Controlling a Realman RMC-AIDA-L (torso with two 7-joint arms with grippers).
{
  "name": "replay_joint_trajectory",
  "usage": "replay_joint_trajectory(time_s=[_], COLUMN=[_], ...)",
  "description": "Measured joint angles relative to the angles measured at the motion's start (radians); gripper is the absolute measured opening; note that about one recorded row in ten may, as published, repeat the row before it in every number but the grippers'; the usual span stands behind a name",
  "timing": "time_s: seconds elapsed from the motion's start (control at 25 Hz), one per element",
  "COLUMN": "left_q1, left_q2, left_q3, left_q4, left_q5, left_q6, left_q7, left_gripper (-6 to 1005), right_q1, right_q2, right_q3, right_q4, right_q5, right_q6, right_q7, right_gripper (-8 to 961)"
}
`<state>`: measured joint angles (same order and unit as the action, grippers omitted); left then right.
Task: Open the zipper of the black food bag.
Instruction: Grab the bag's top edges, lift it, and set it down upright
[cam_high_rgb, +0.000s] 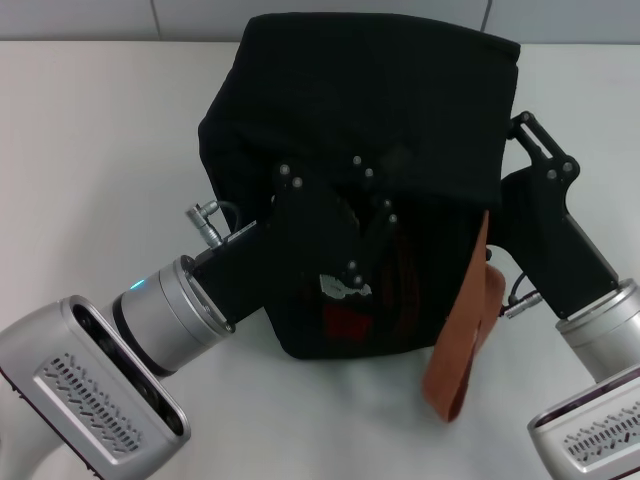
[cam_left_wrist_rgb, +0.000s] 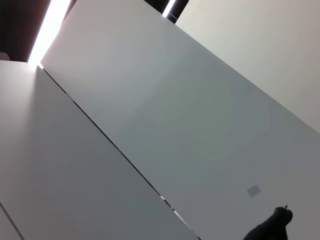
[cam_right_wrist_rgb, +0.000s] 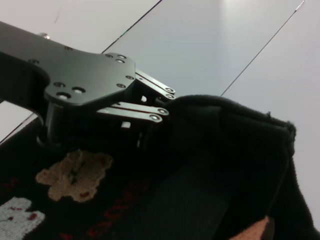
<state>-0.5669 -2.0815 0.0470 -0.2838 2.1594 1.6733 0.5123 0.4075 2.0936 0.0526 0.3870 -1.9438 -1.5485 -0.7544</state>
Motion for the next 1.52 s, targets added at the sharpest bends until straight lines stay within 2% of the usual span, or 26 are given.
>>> replay_joint_trajectory(time_s=[0.32,0.76,0.96,1.16,1.28,1.32,1.36,1.52], left_q1=[-0.002,-0.005,-0.005,-0.006,-0.006,-0.006,-0.007,-0.008], left_q2=[0.000,0.000,0.000,0.000,0.000,0.000,0.000,0.000], left_q3=[-0.001,0.000,0.000,-0.005,-0.017,-0.020,-0.026,-0.053], left_q4=[0.000,0.000,0.000,0.000,0.000,0.000,0.000,-0.011], left_q5=[-0.001,-0.001,-0.001,0.000,0.000,0.000,0.000,-0.001], left_q6=[-0.002,-0.004,-0.004,-0.002,-0.002,-0.002,-0.002,-0.013], left_q7=[0.000,0.000,0.000,0.000,0.000,0.000,0.000,0.000], left_gripper=[87,87,87,87,87,87,87,87], right_q1=[0.000,0.012,0.014,-0.028,-0.090,-0.134,-0.134,-0.208], right_q2=[0.000,0.000,0.000,0.000,0.000,0.000,0.000,-0.001], right_q3=[-0.002,0.004,0.007,0.005,0.000,0.000,0.000,0.004], right_q4=[0.004,0.004,0.009,0.023,0.026,0.023,0.023,-0.001], right_q5=[-0.001,-0.001,-0.001,0.003,0.002,0.000,0.000,0.004], right_q6=[0.003,0.060,0.067,0.073,0.086,0.097,0.097,0.137], right_q7=[-0.042,-0.055,-0.056,-0.121,-0.143,-0.144,-0.144,-0.143], right_gripper=[567,147,-2,-1,2,4,6,13])
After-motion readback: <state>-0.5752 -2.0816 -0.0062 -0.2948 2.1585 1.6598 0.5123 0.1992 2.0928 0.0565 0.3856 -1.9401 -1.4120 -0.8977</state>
